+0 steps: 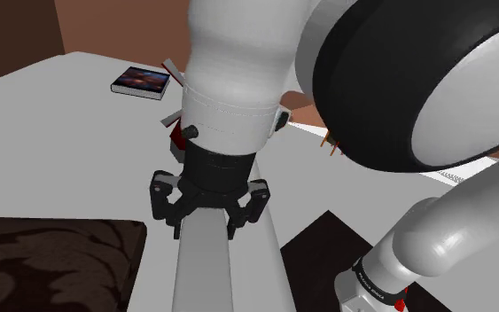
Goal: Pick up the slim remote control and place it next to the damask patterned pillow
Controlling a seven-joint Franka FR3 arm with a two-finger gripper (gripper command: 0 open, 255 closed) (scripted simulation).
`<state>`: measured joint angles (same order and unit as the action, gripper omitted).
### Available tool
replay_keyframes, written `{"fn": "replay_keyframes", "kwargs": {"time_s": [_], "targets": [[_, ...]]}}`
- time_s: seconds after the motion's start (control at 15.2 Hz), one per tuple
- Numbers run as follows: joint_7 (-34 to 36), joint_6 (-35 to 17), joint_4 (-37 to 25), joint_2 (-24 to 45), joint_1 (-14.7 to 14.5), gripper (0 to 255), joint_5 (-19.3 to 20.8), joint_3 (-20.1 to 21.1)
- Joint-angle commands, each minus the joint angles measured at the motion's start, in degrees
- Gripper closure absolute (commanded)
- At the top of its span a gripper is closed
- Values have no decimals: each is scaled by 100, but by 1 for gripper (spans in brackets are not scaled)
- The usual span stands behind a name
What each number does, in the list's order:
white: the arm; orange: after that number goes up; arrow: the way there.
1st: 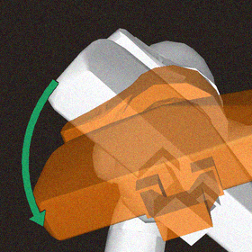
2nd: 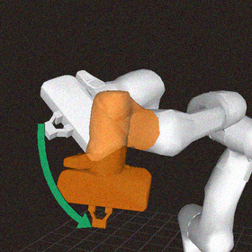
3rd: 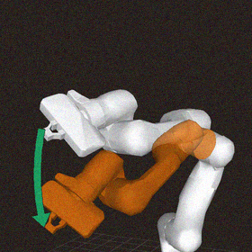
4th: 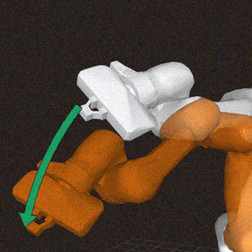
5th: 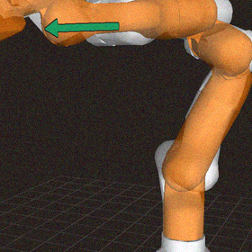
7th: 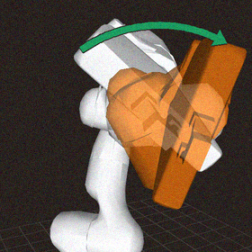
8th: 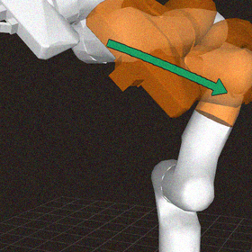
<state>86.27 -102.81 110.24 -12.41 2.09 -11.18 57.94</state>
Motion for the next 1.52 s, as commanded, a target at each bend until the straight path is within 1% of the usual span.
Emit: {"fn": "replay_keyframes", "kwargs": {"time_s": [0.0,0.4,0.79,1.12,1.45], "targets": [[530,-45,-249,398,39,255,303,440],[574,-510,167,486,27,255,362,511],[685,-980,538,669,42,255,509,629],[846,-1372,813,908,61,255,725,740],[1086,-1757,1056,1233,53,255,1052,824]]}}
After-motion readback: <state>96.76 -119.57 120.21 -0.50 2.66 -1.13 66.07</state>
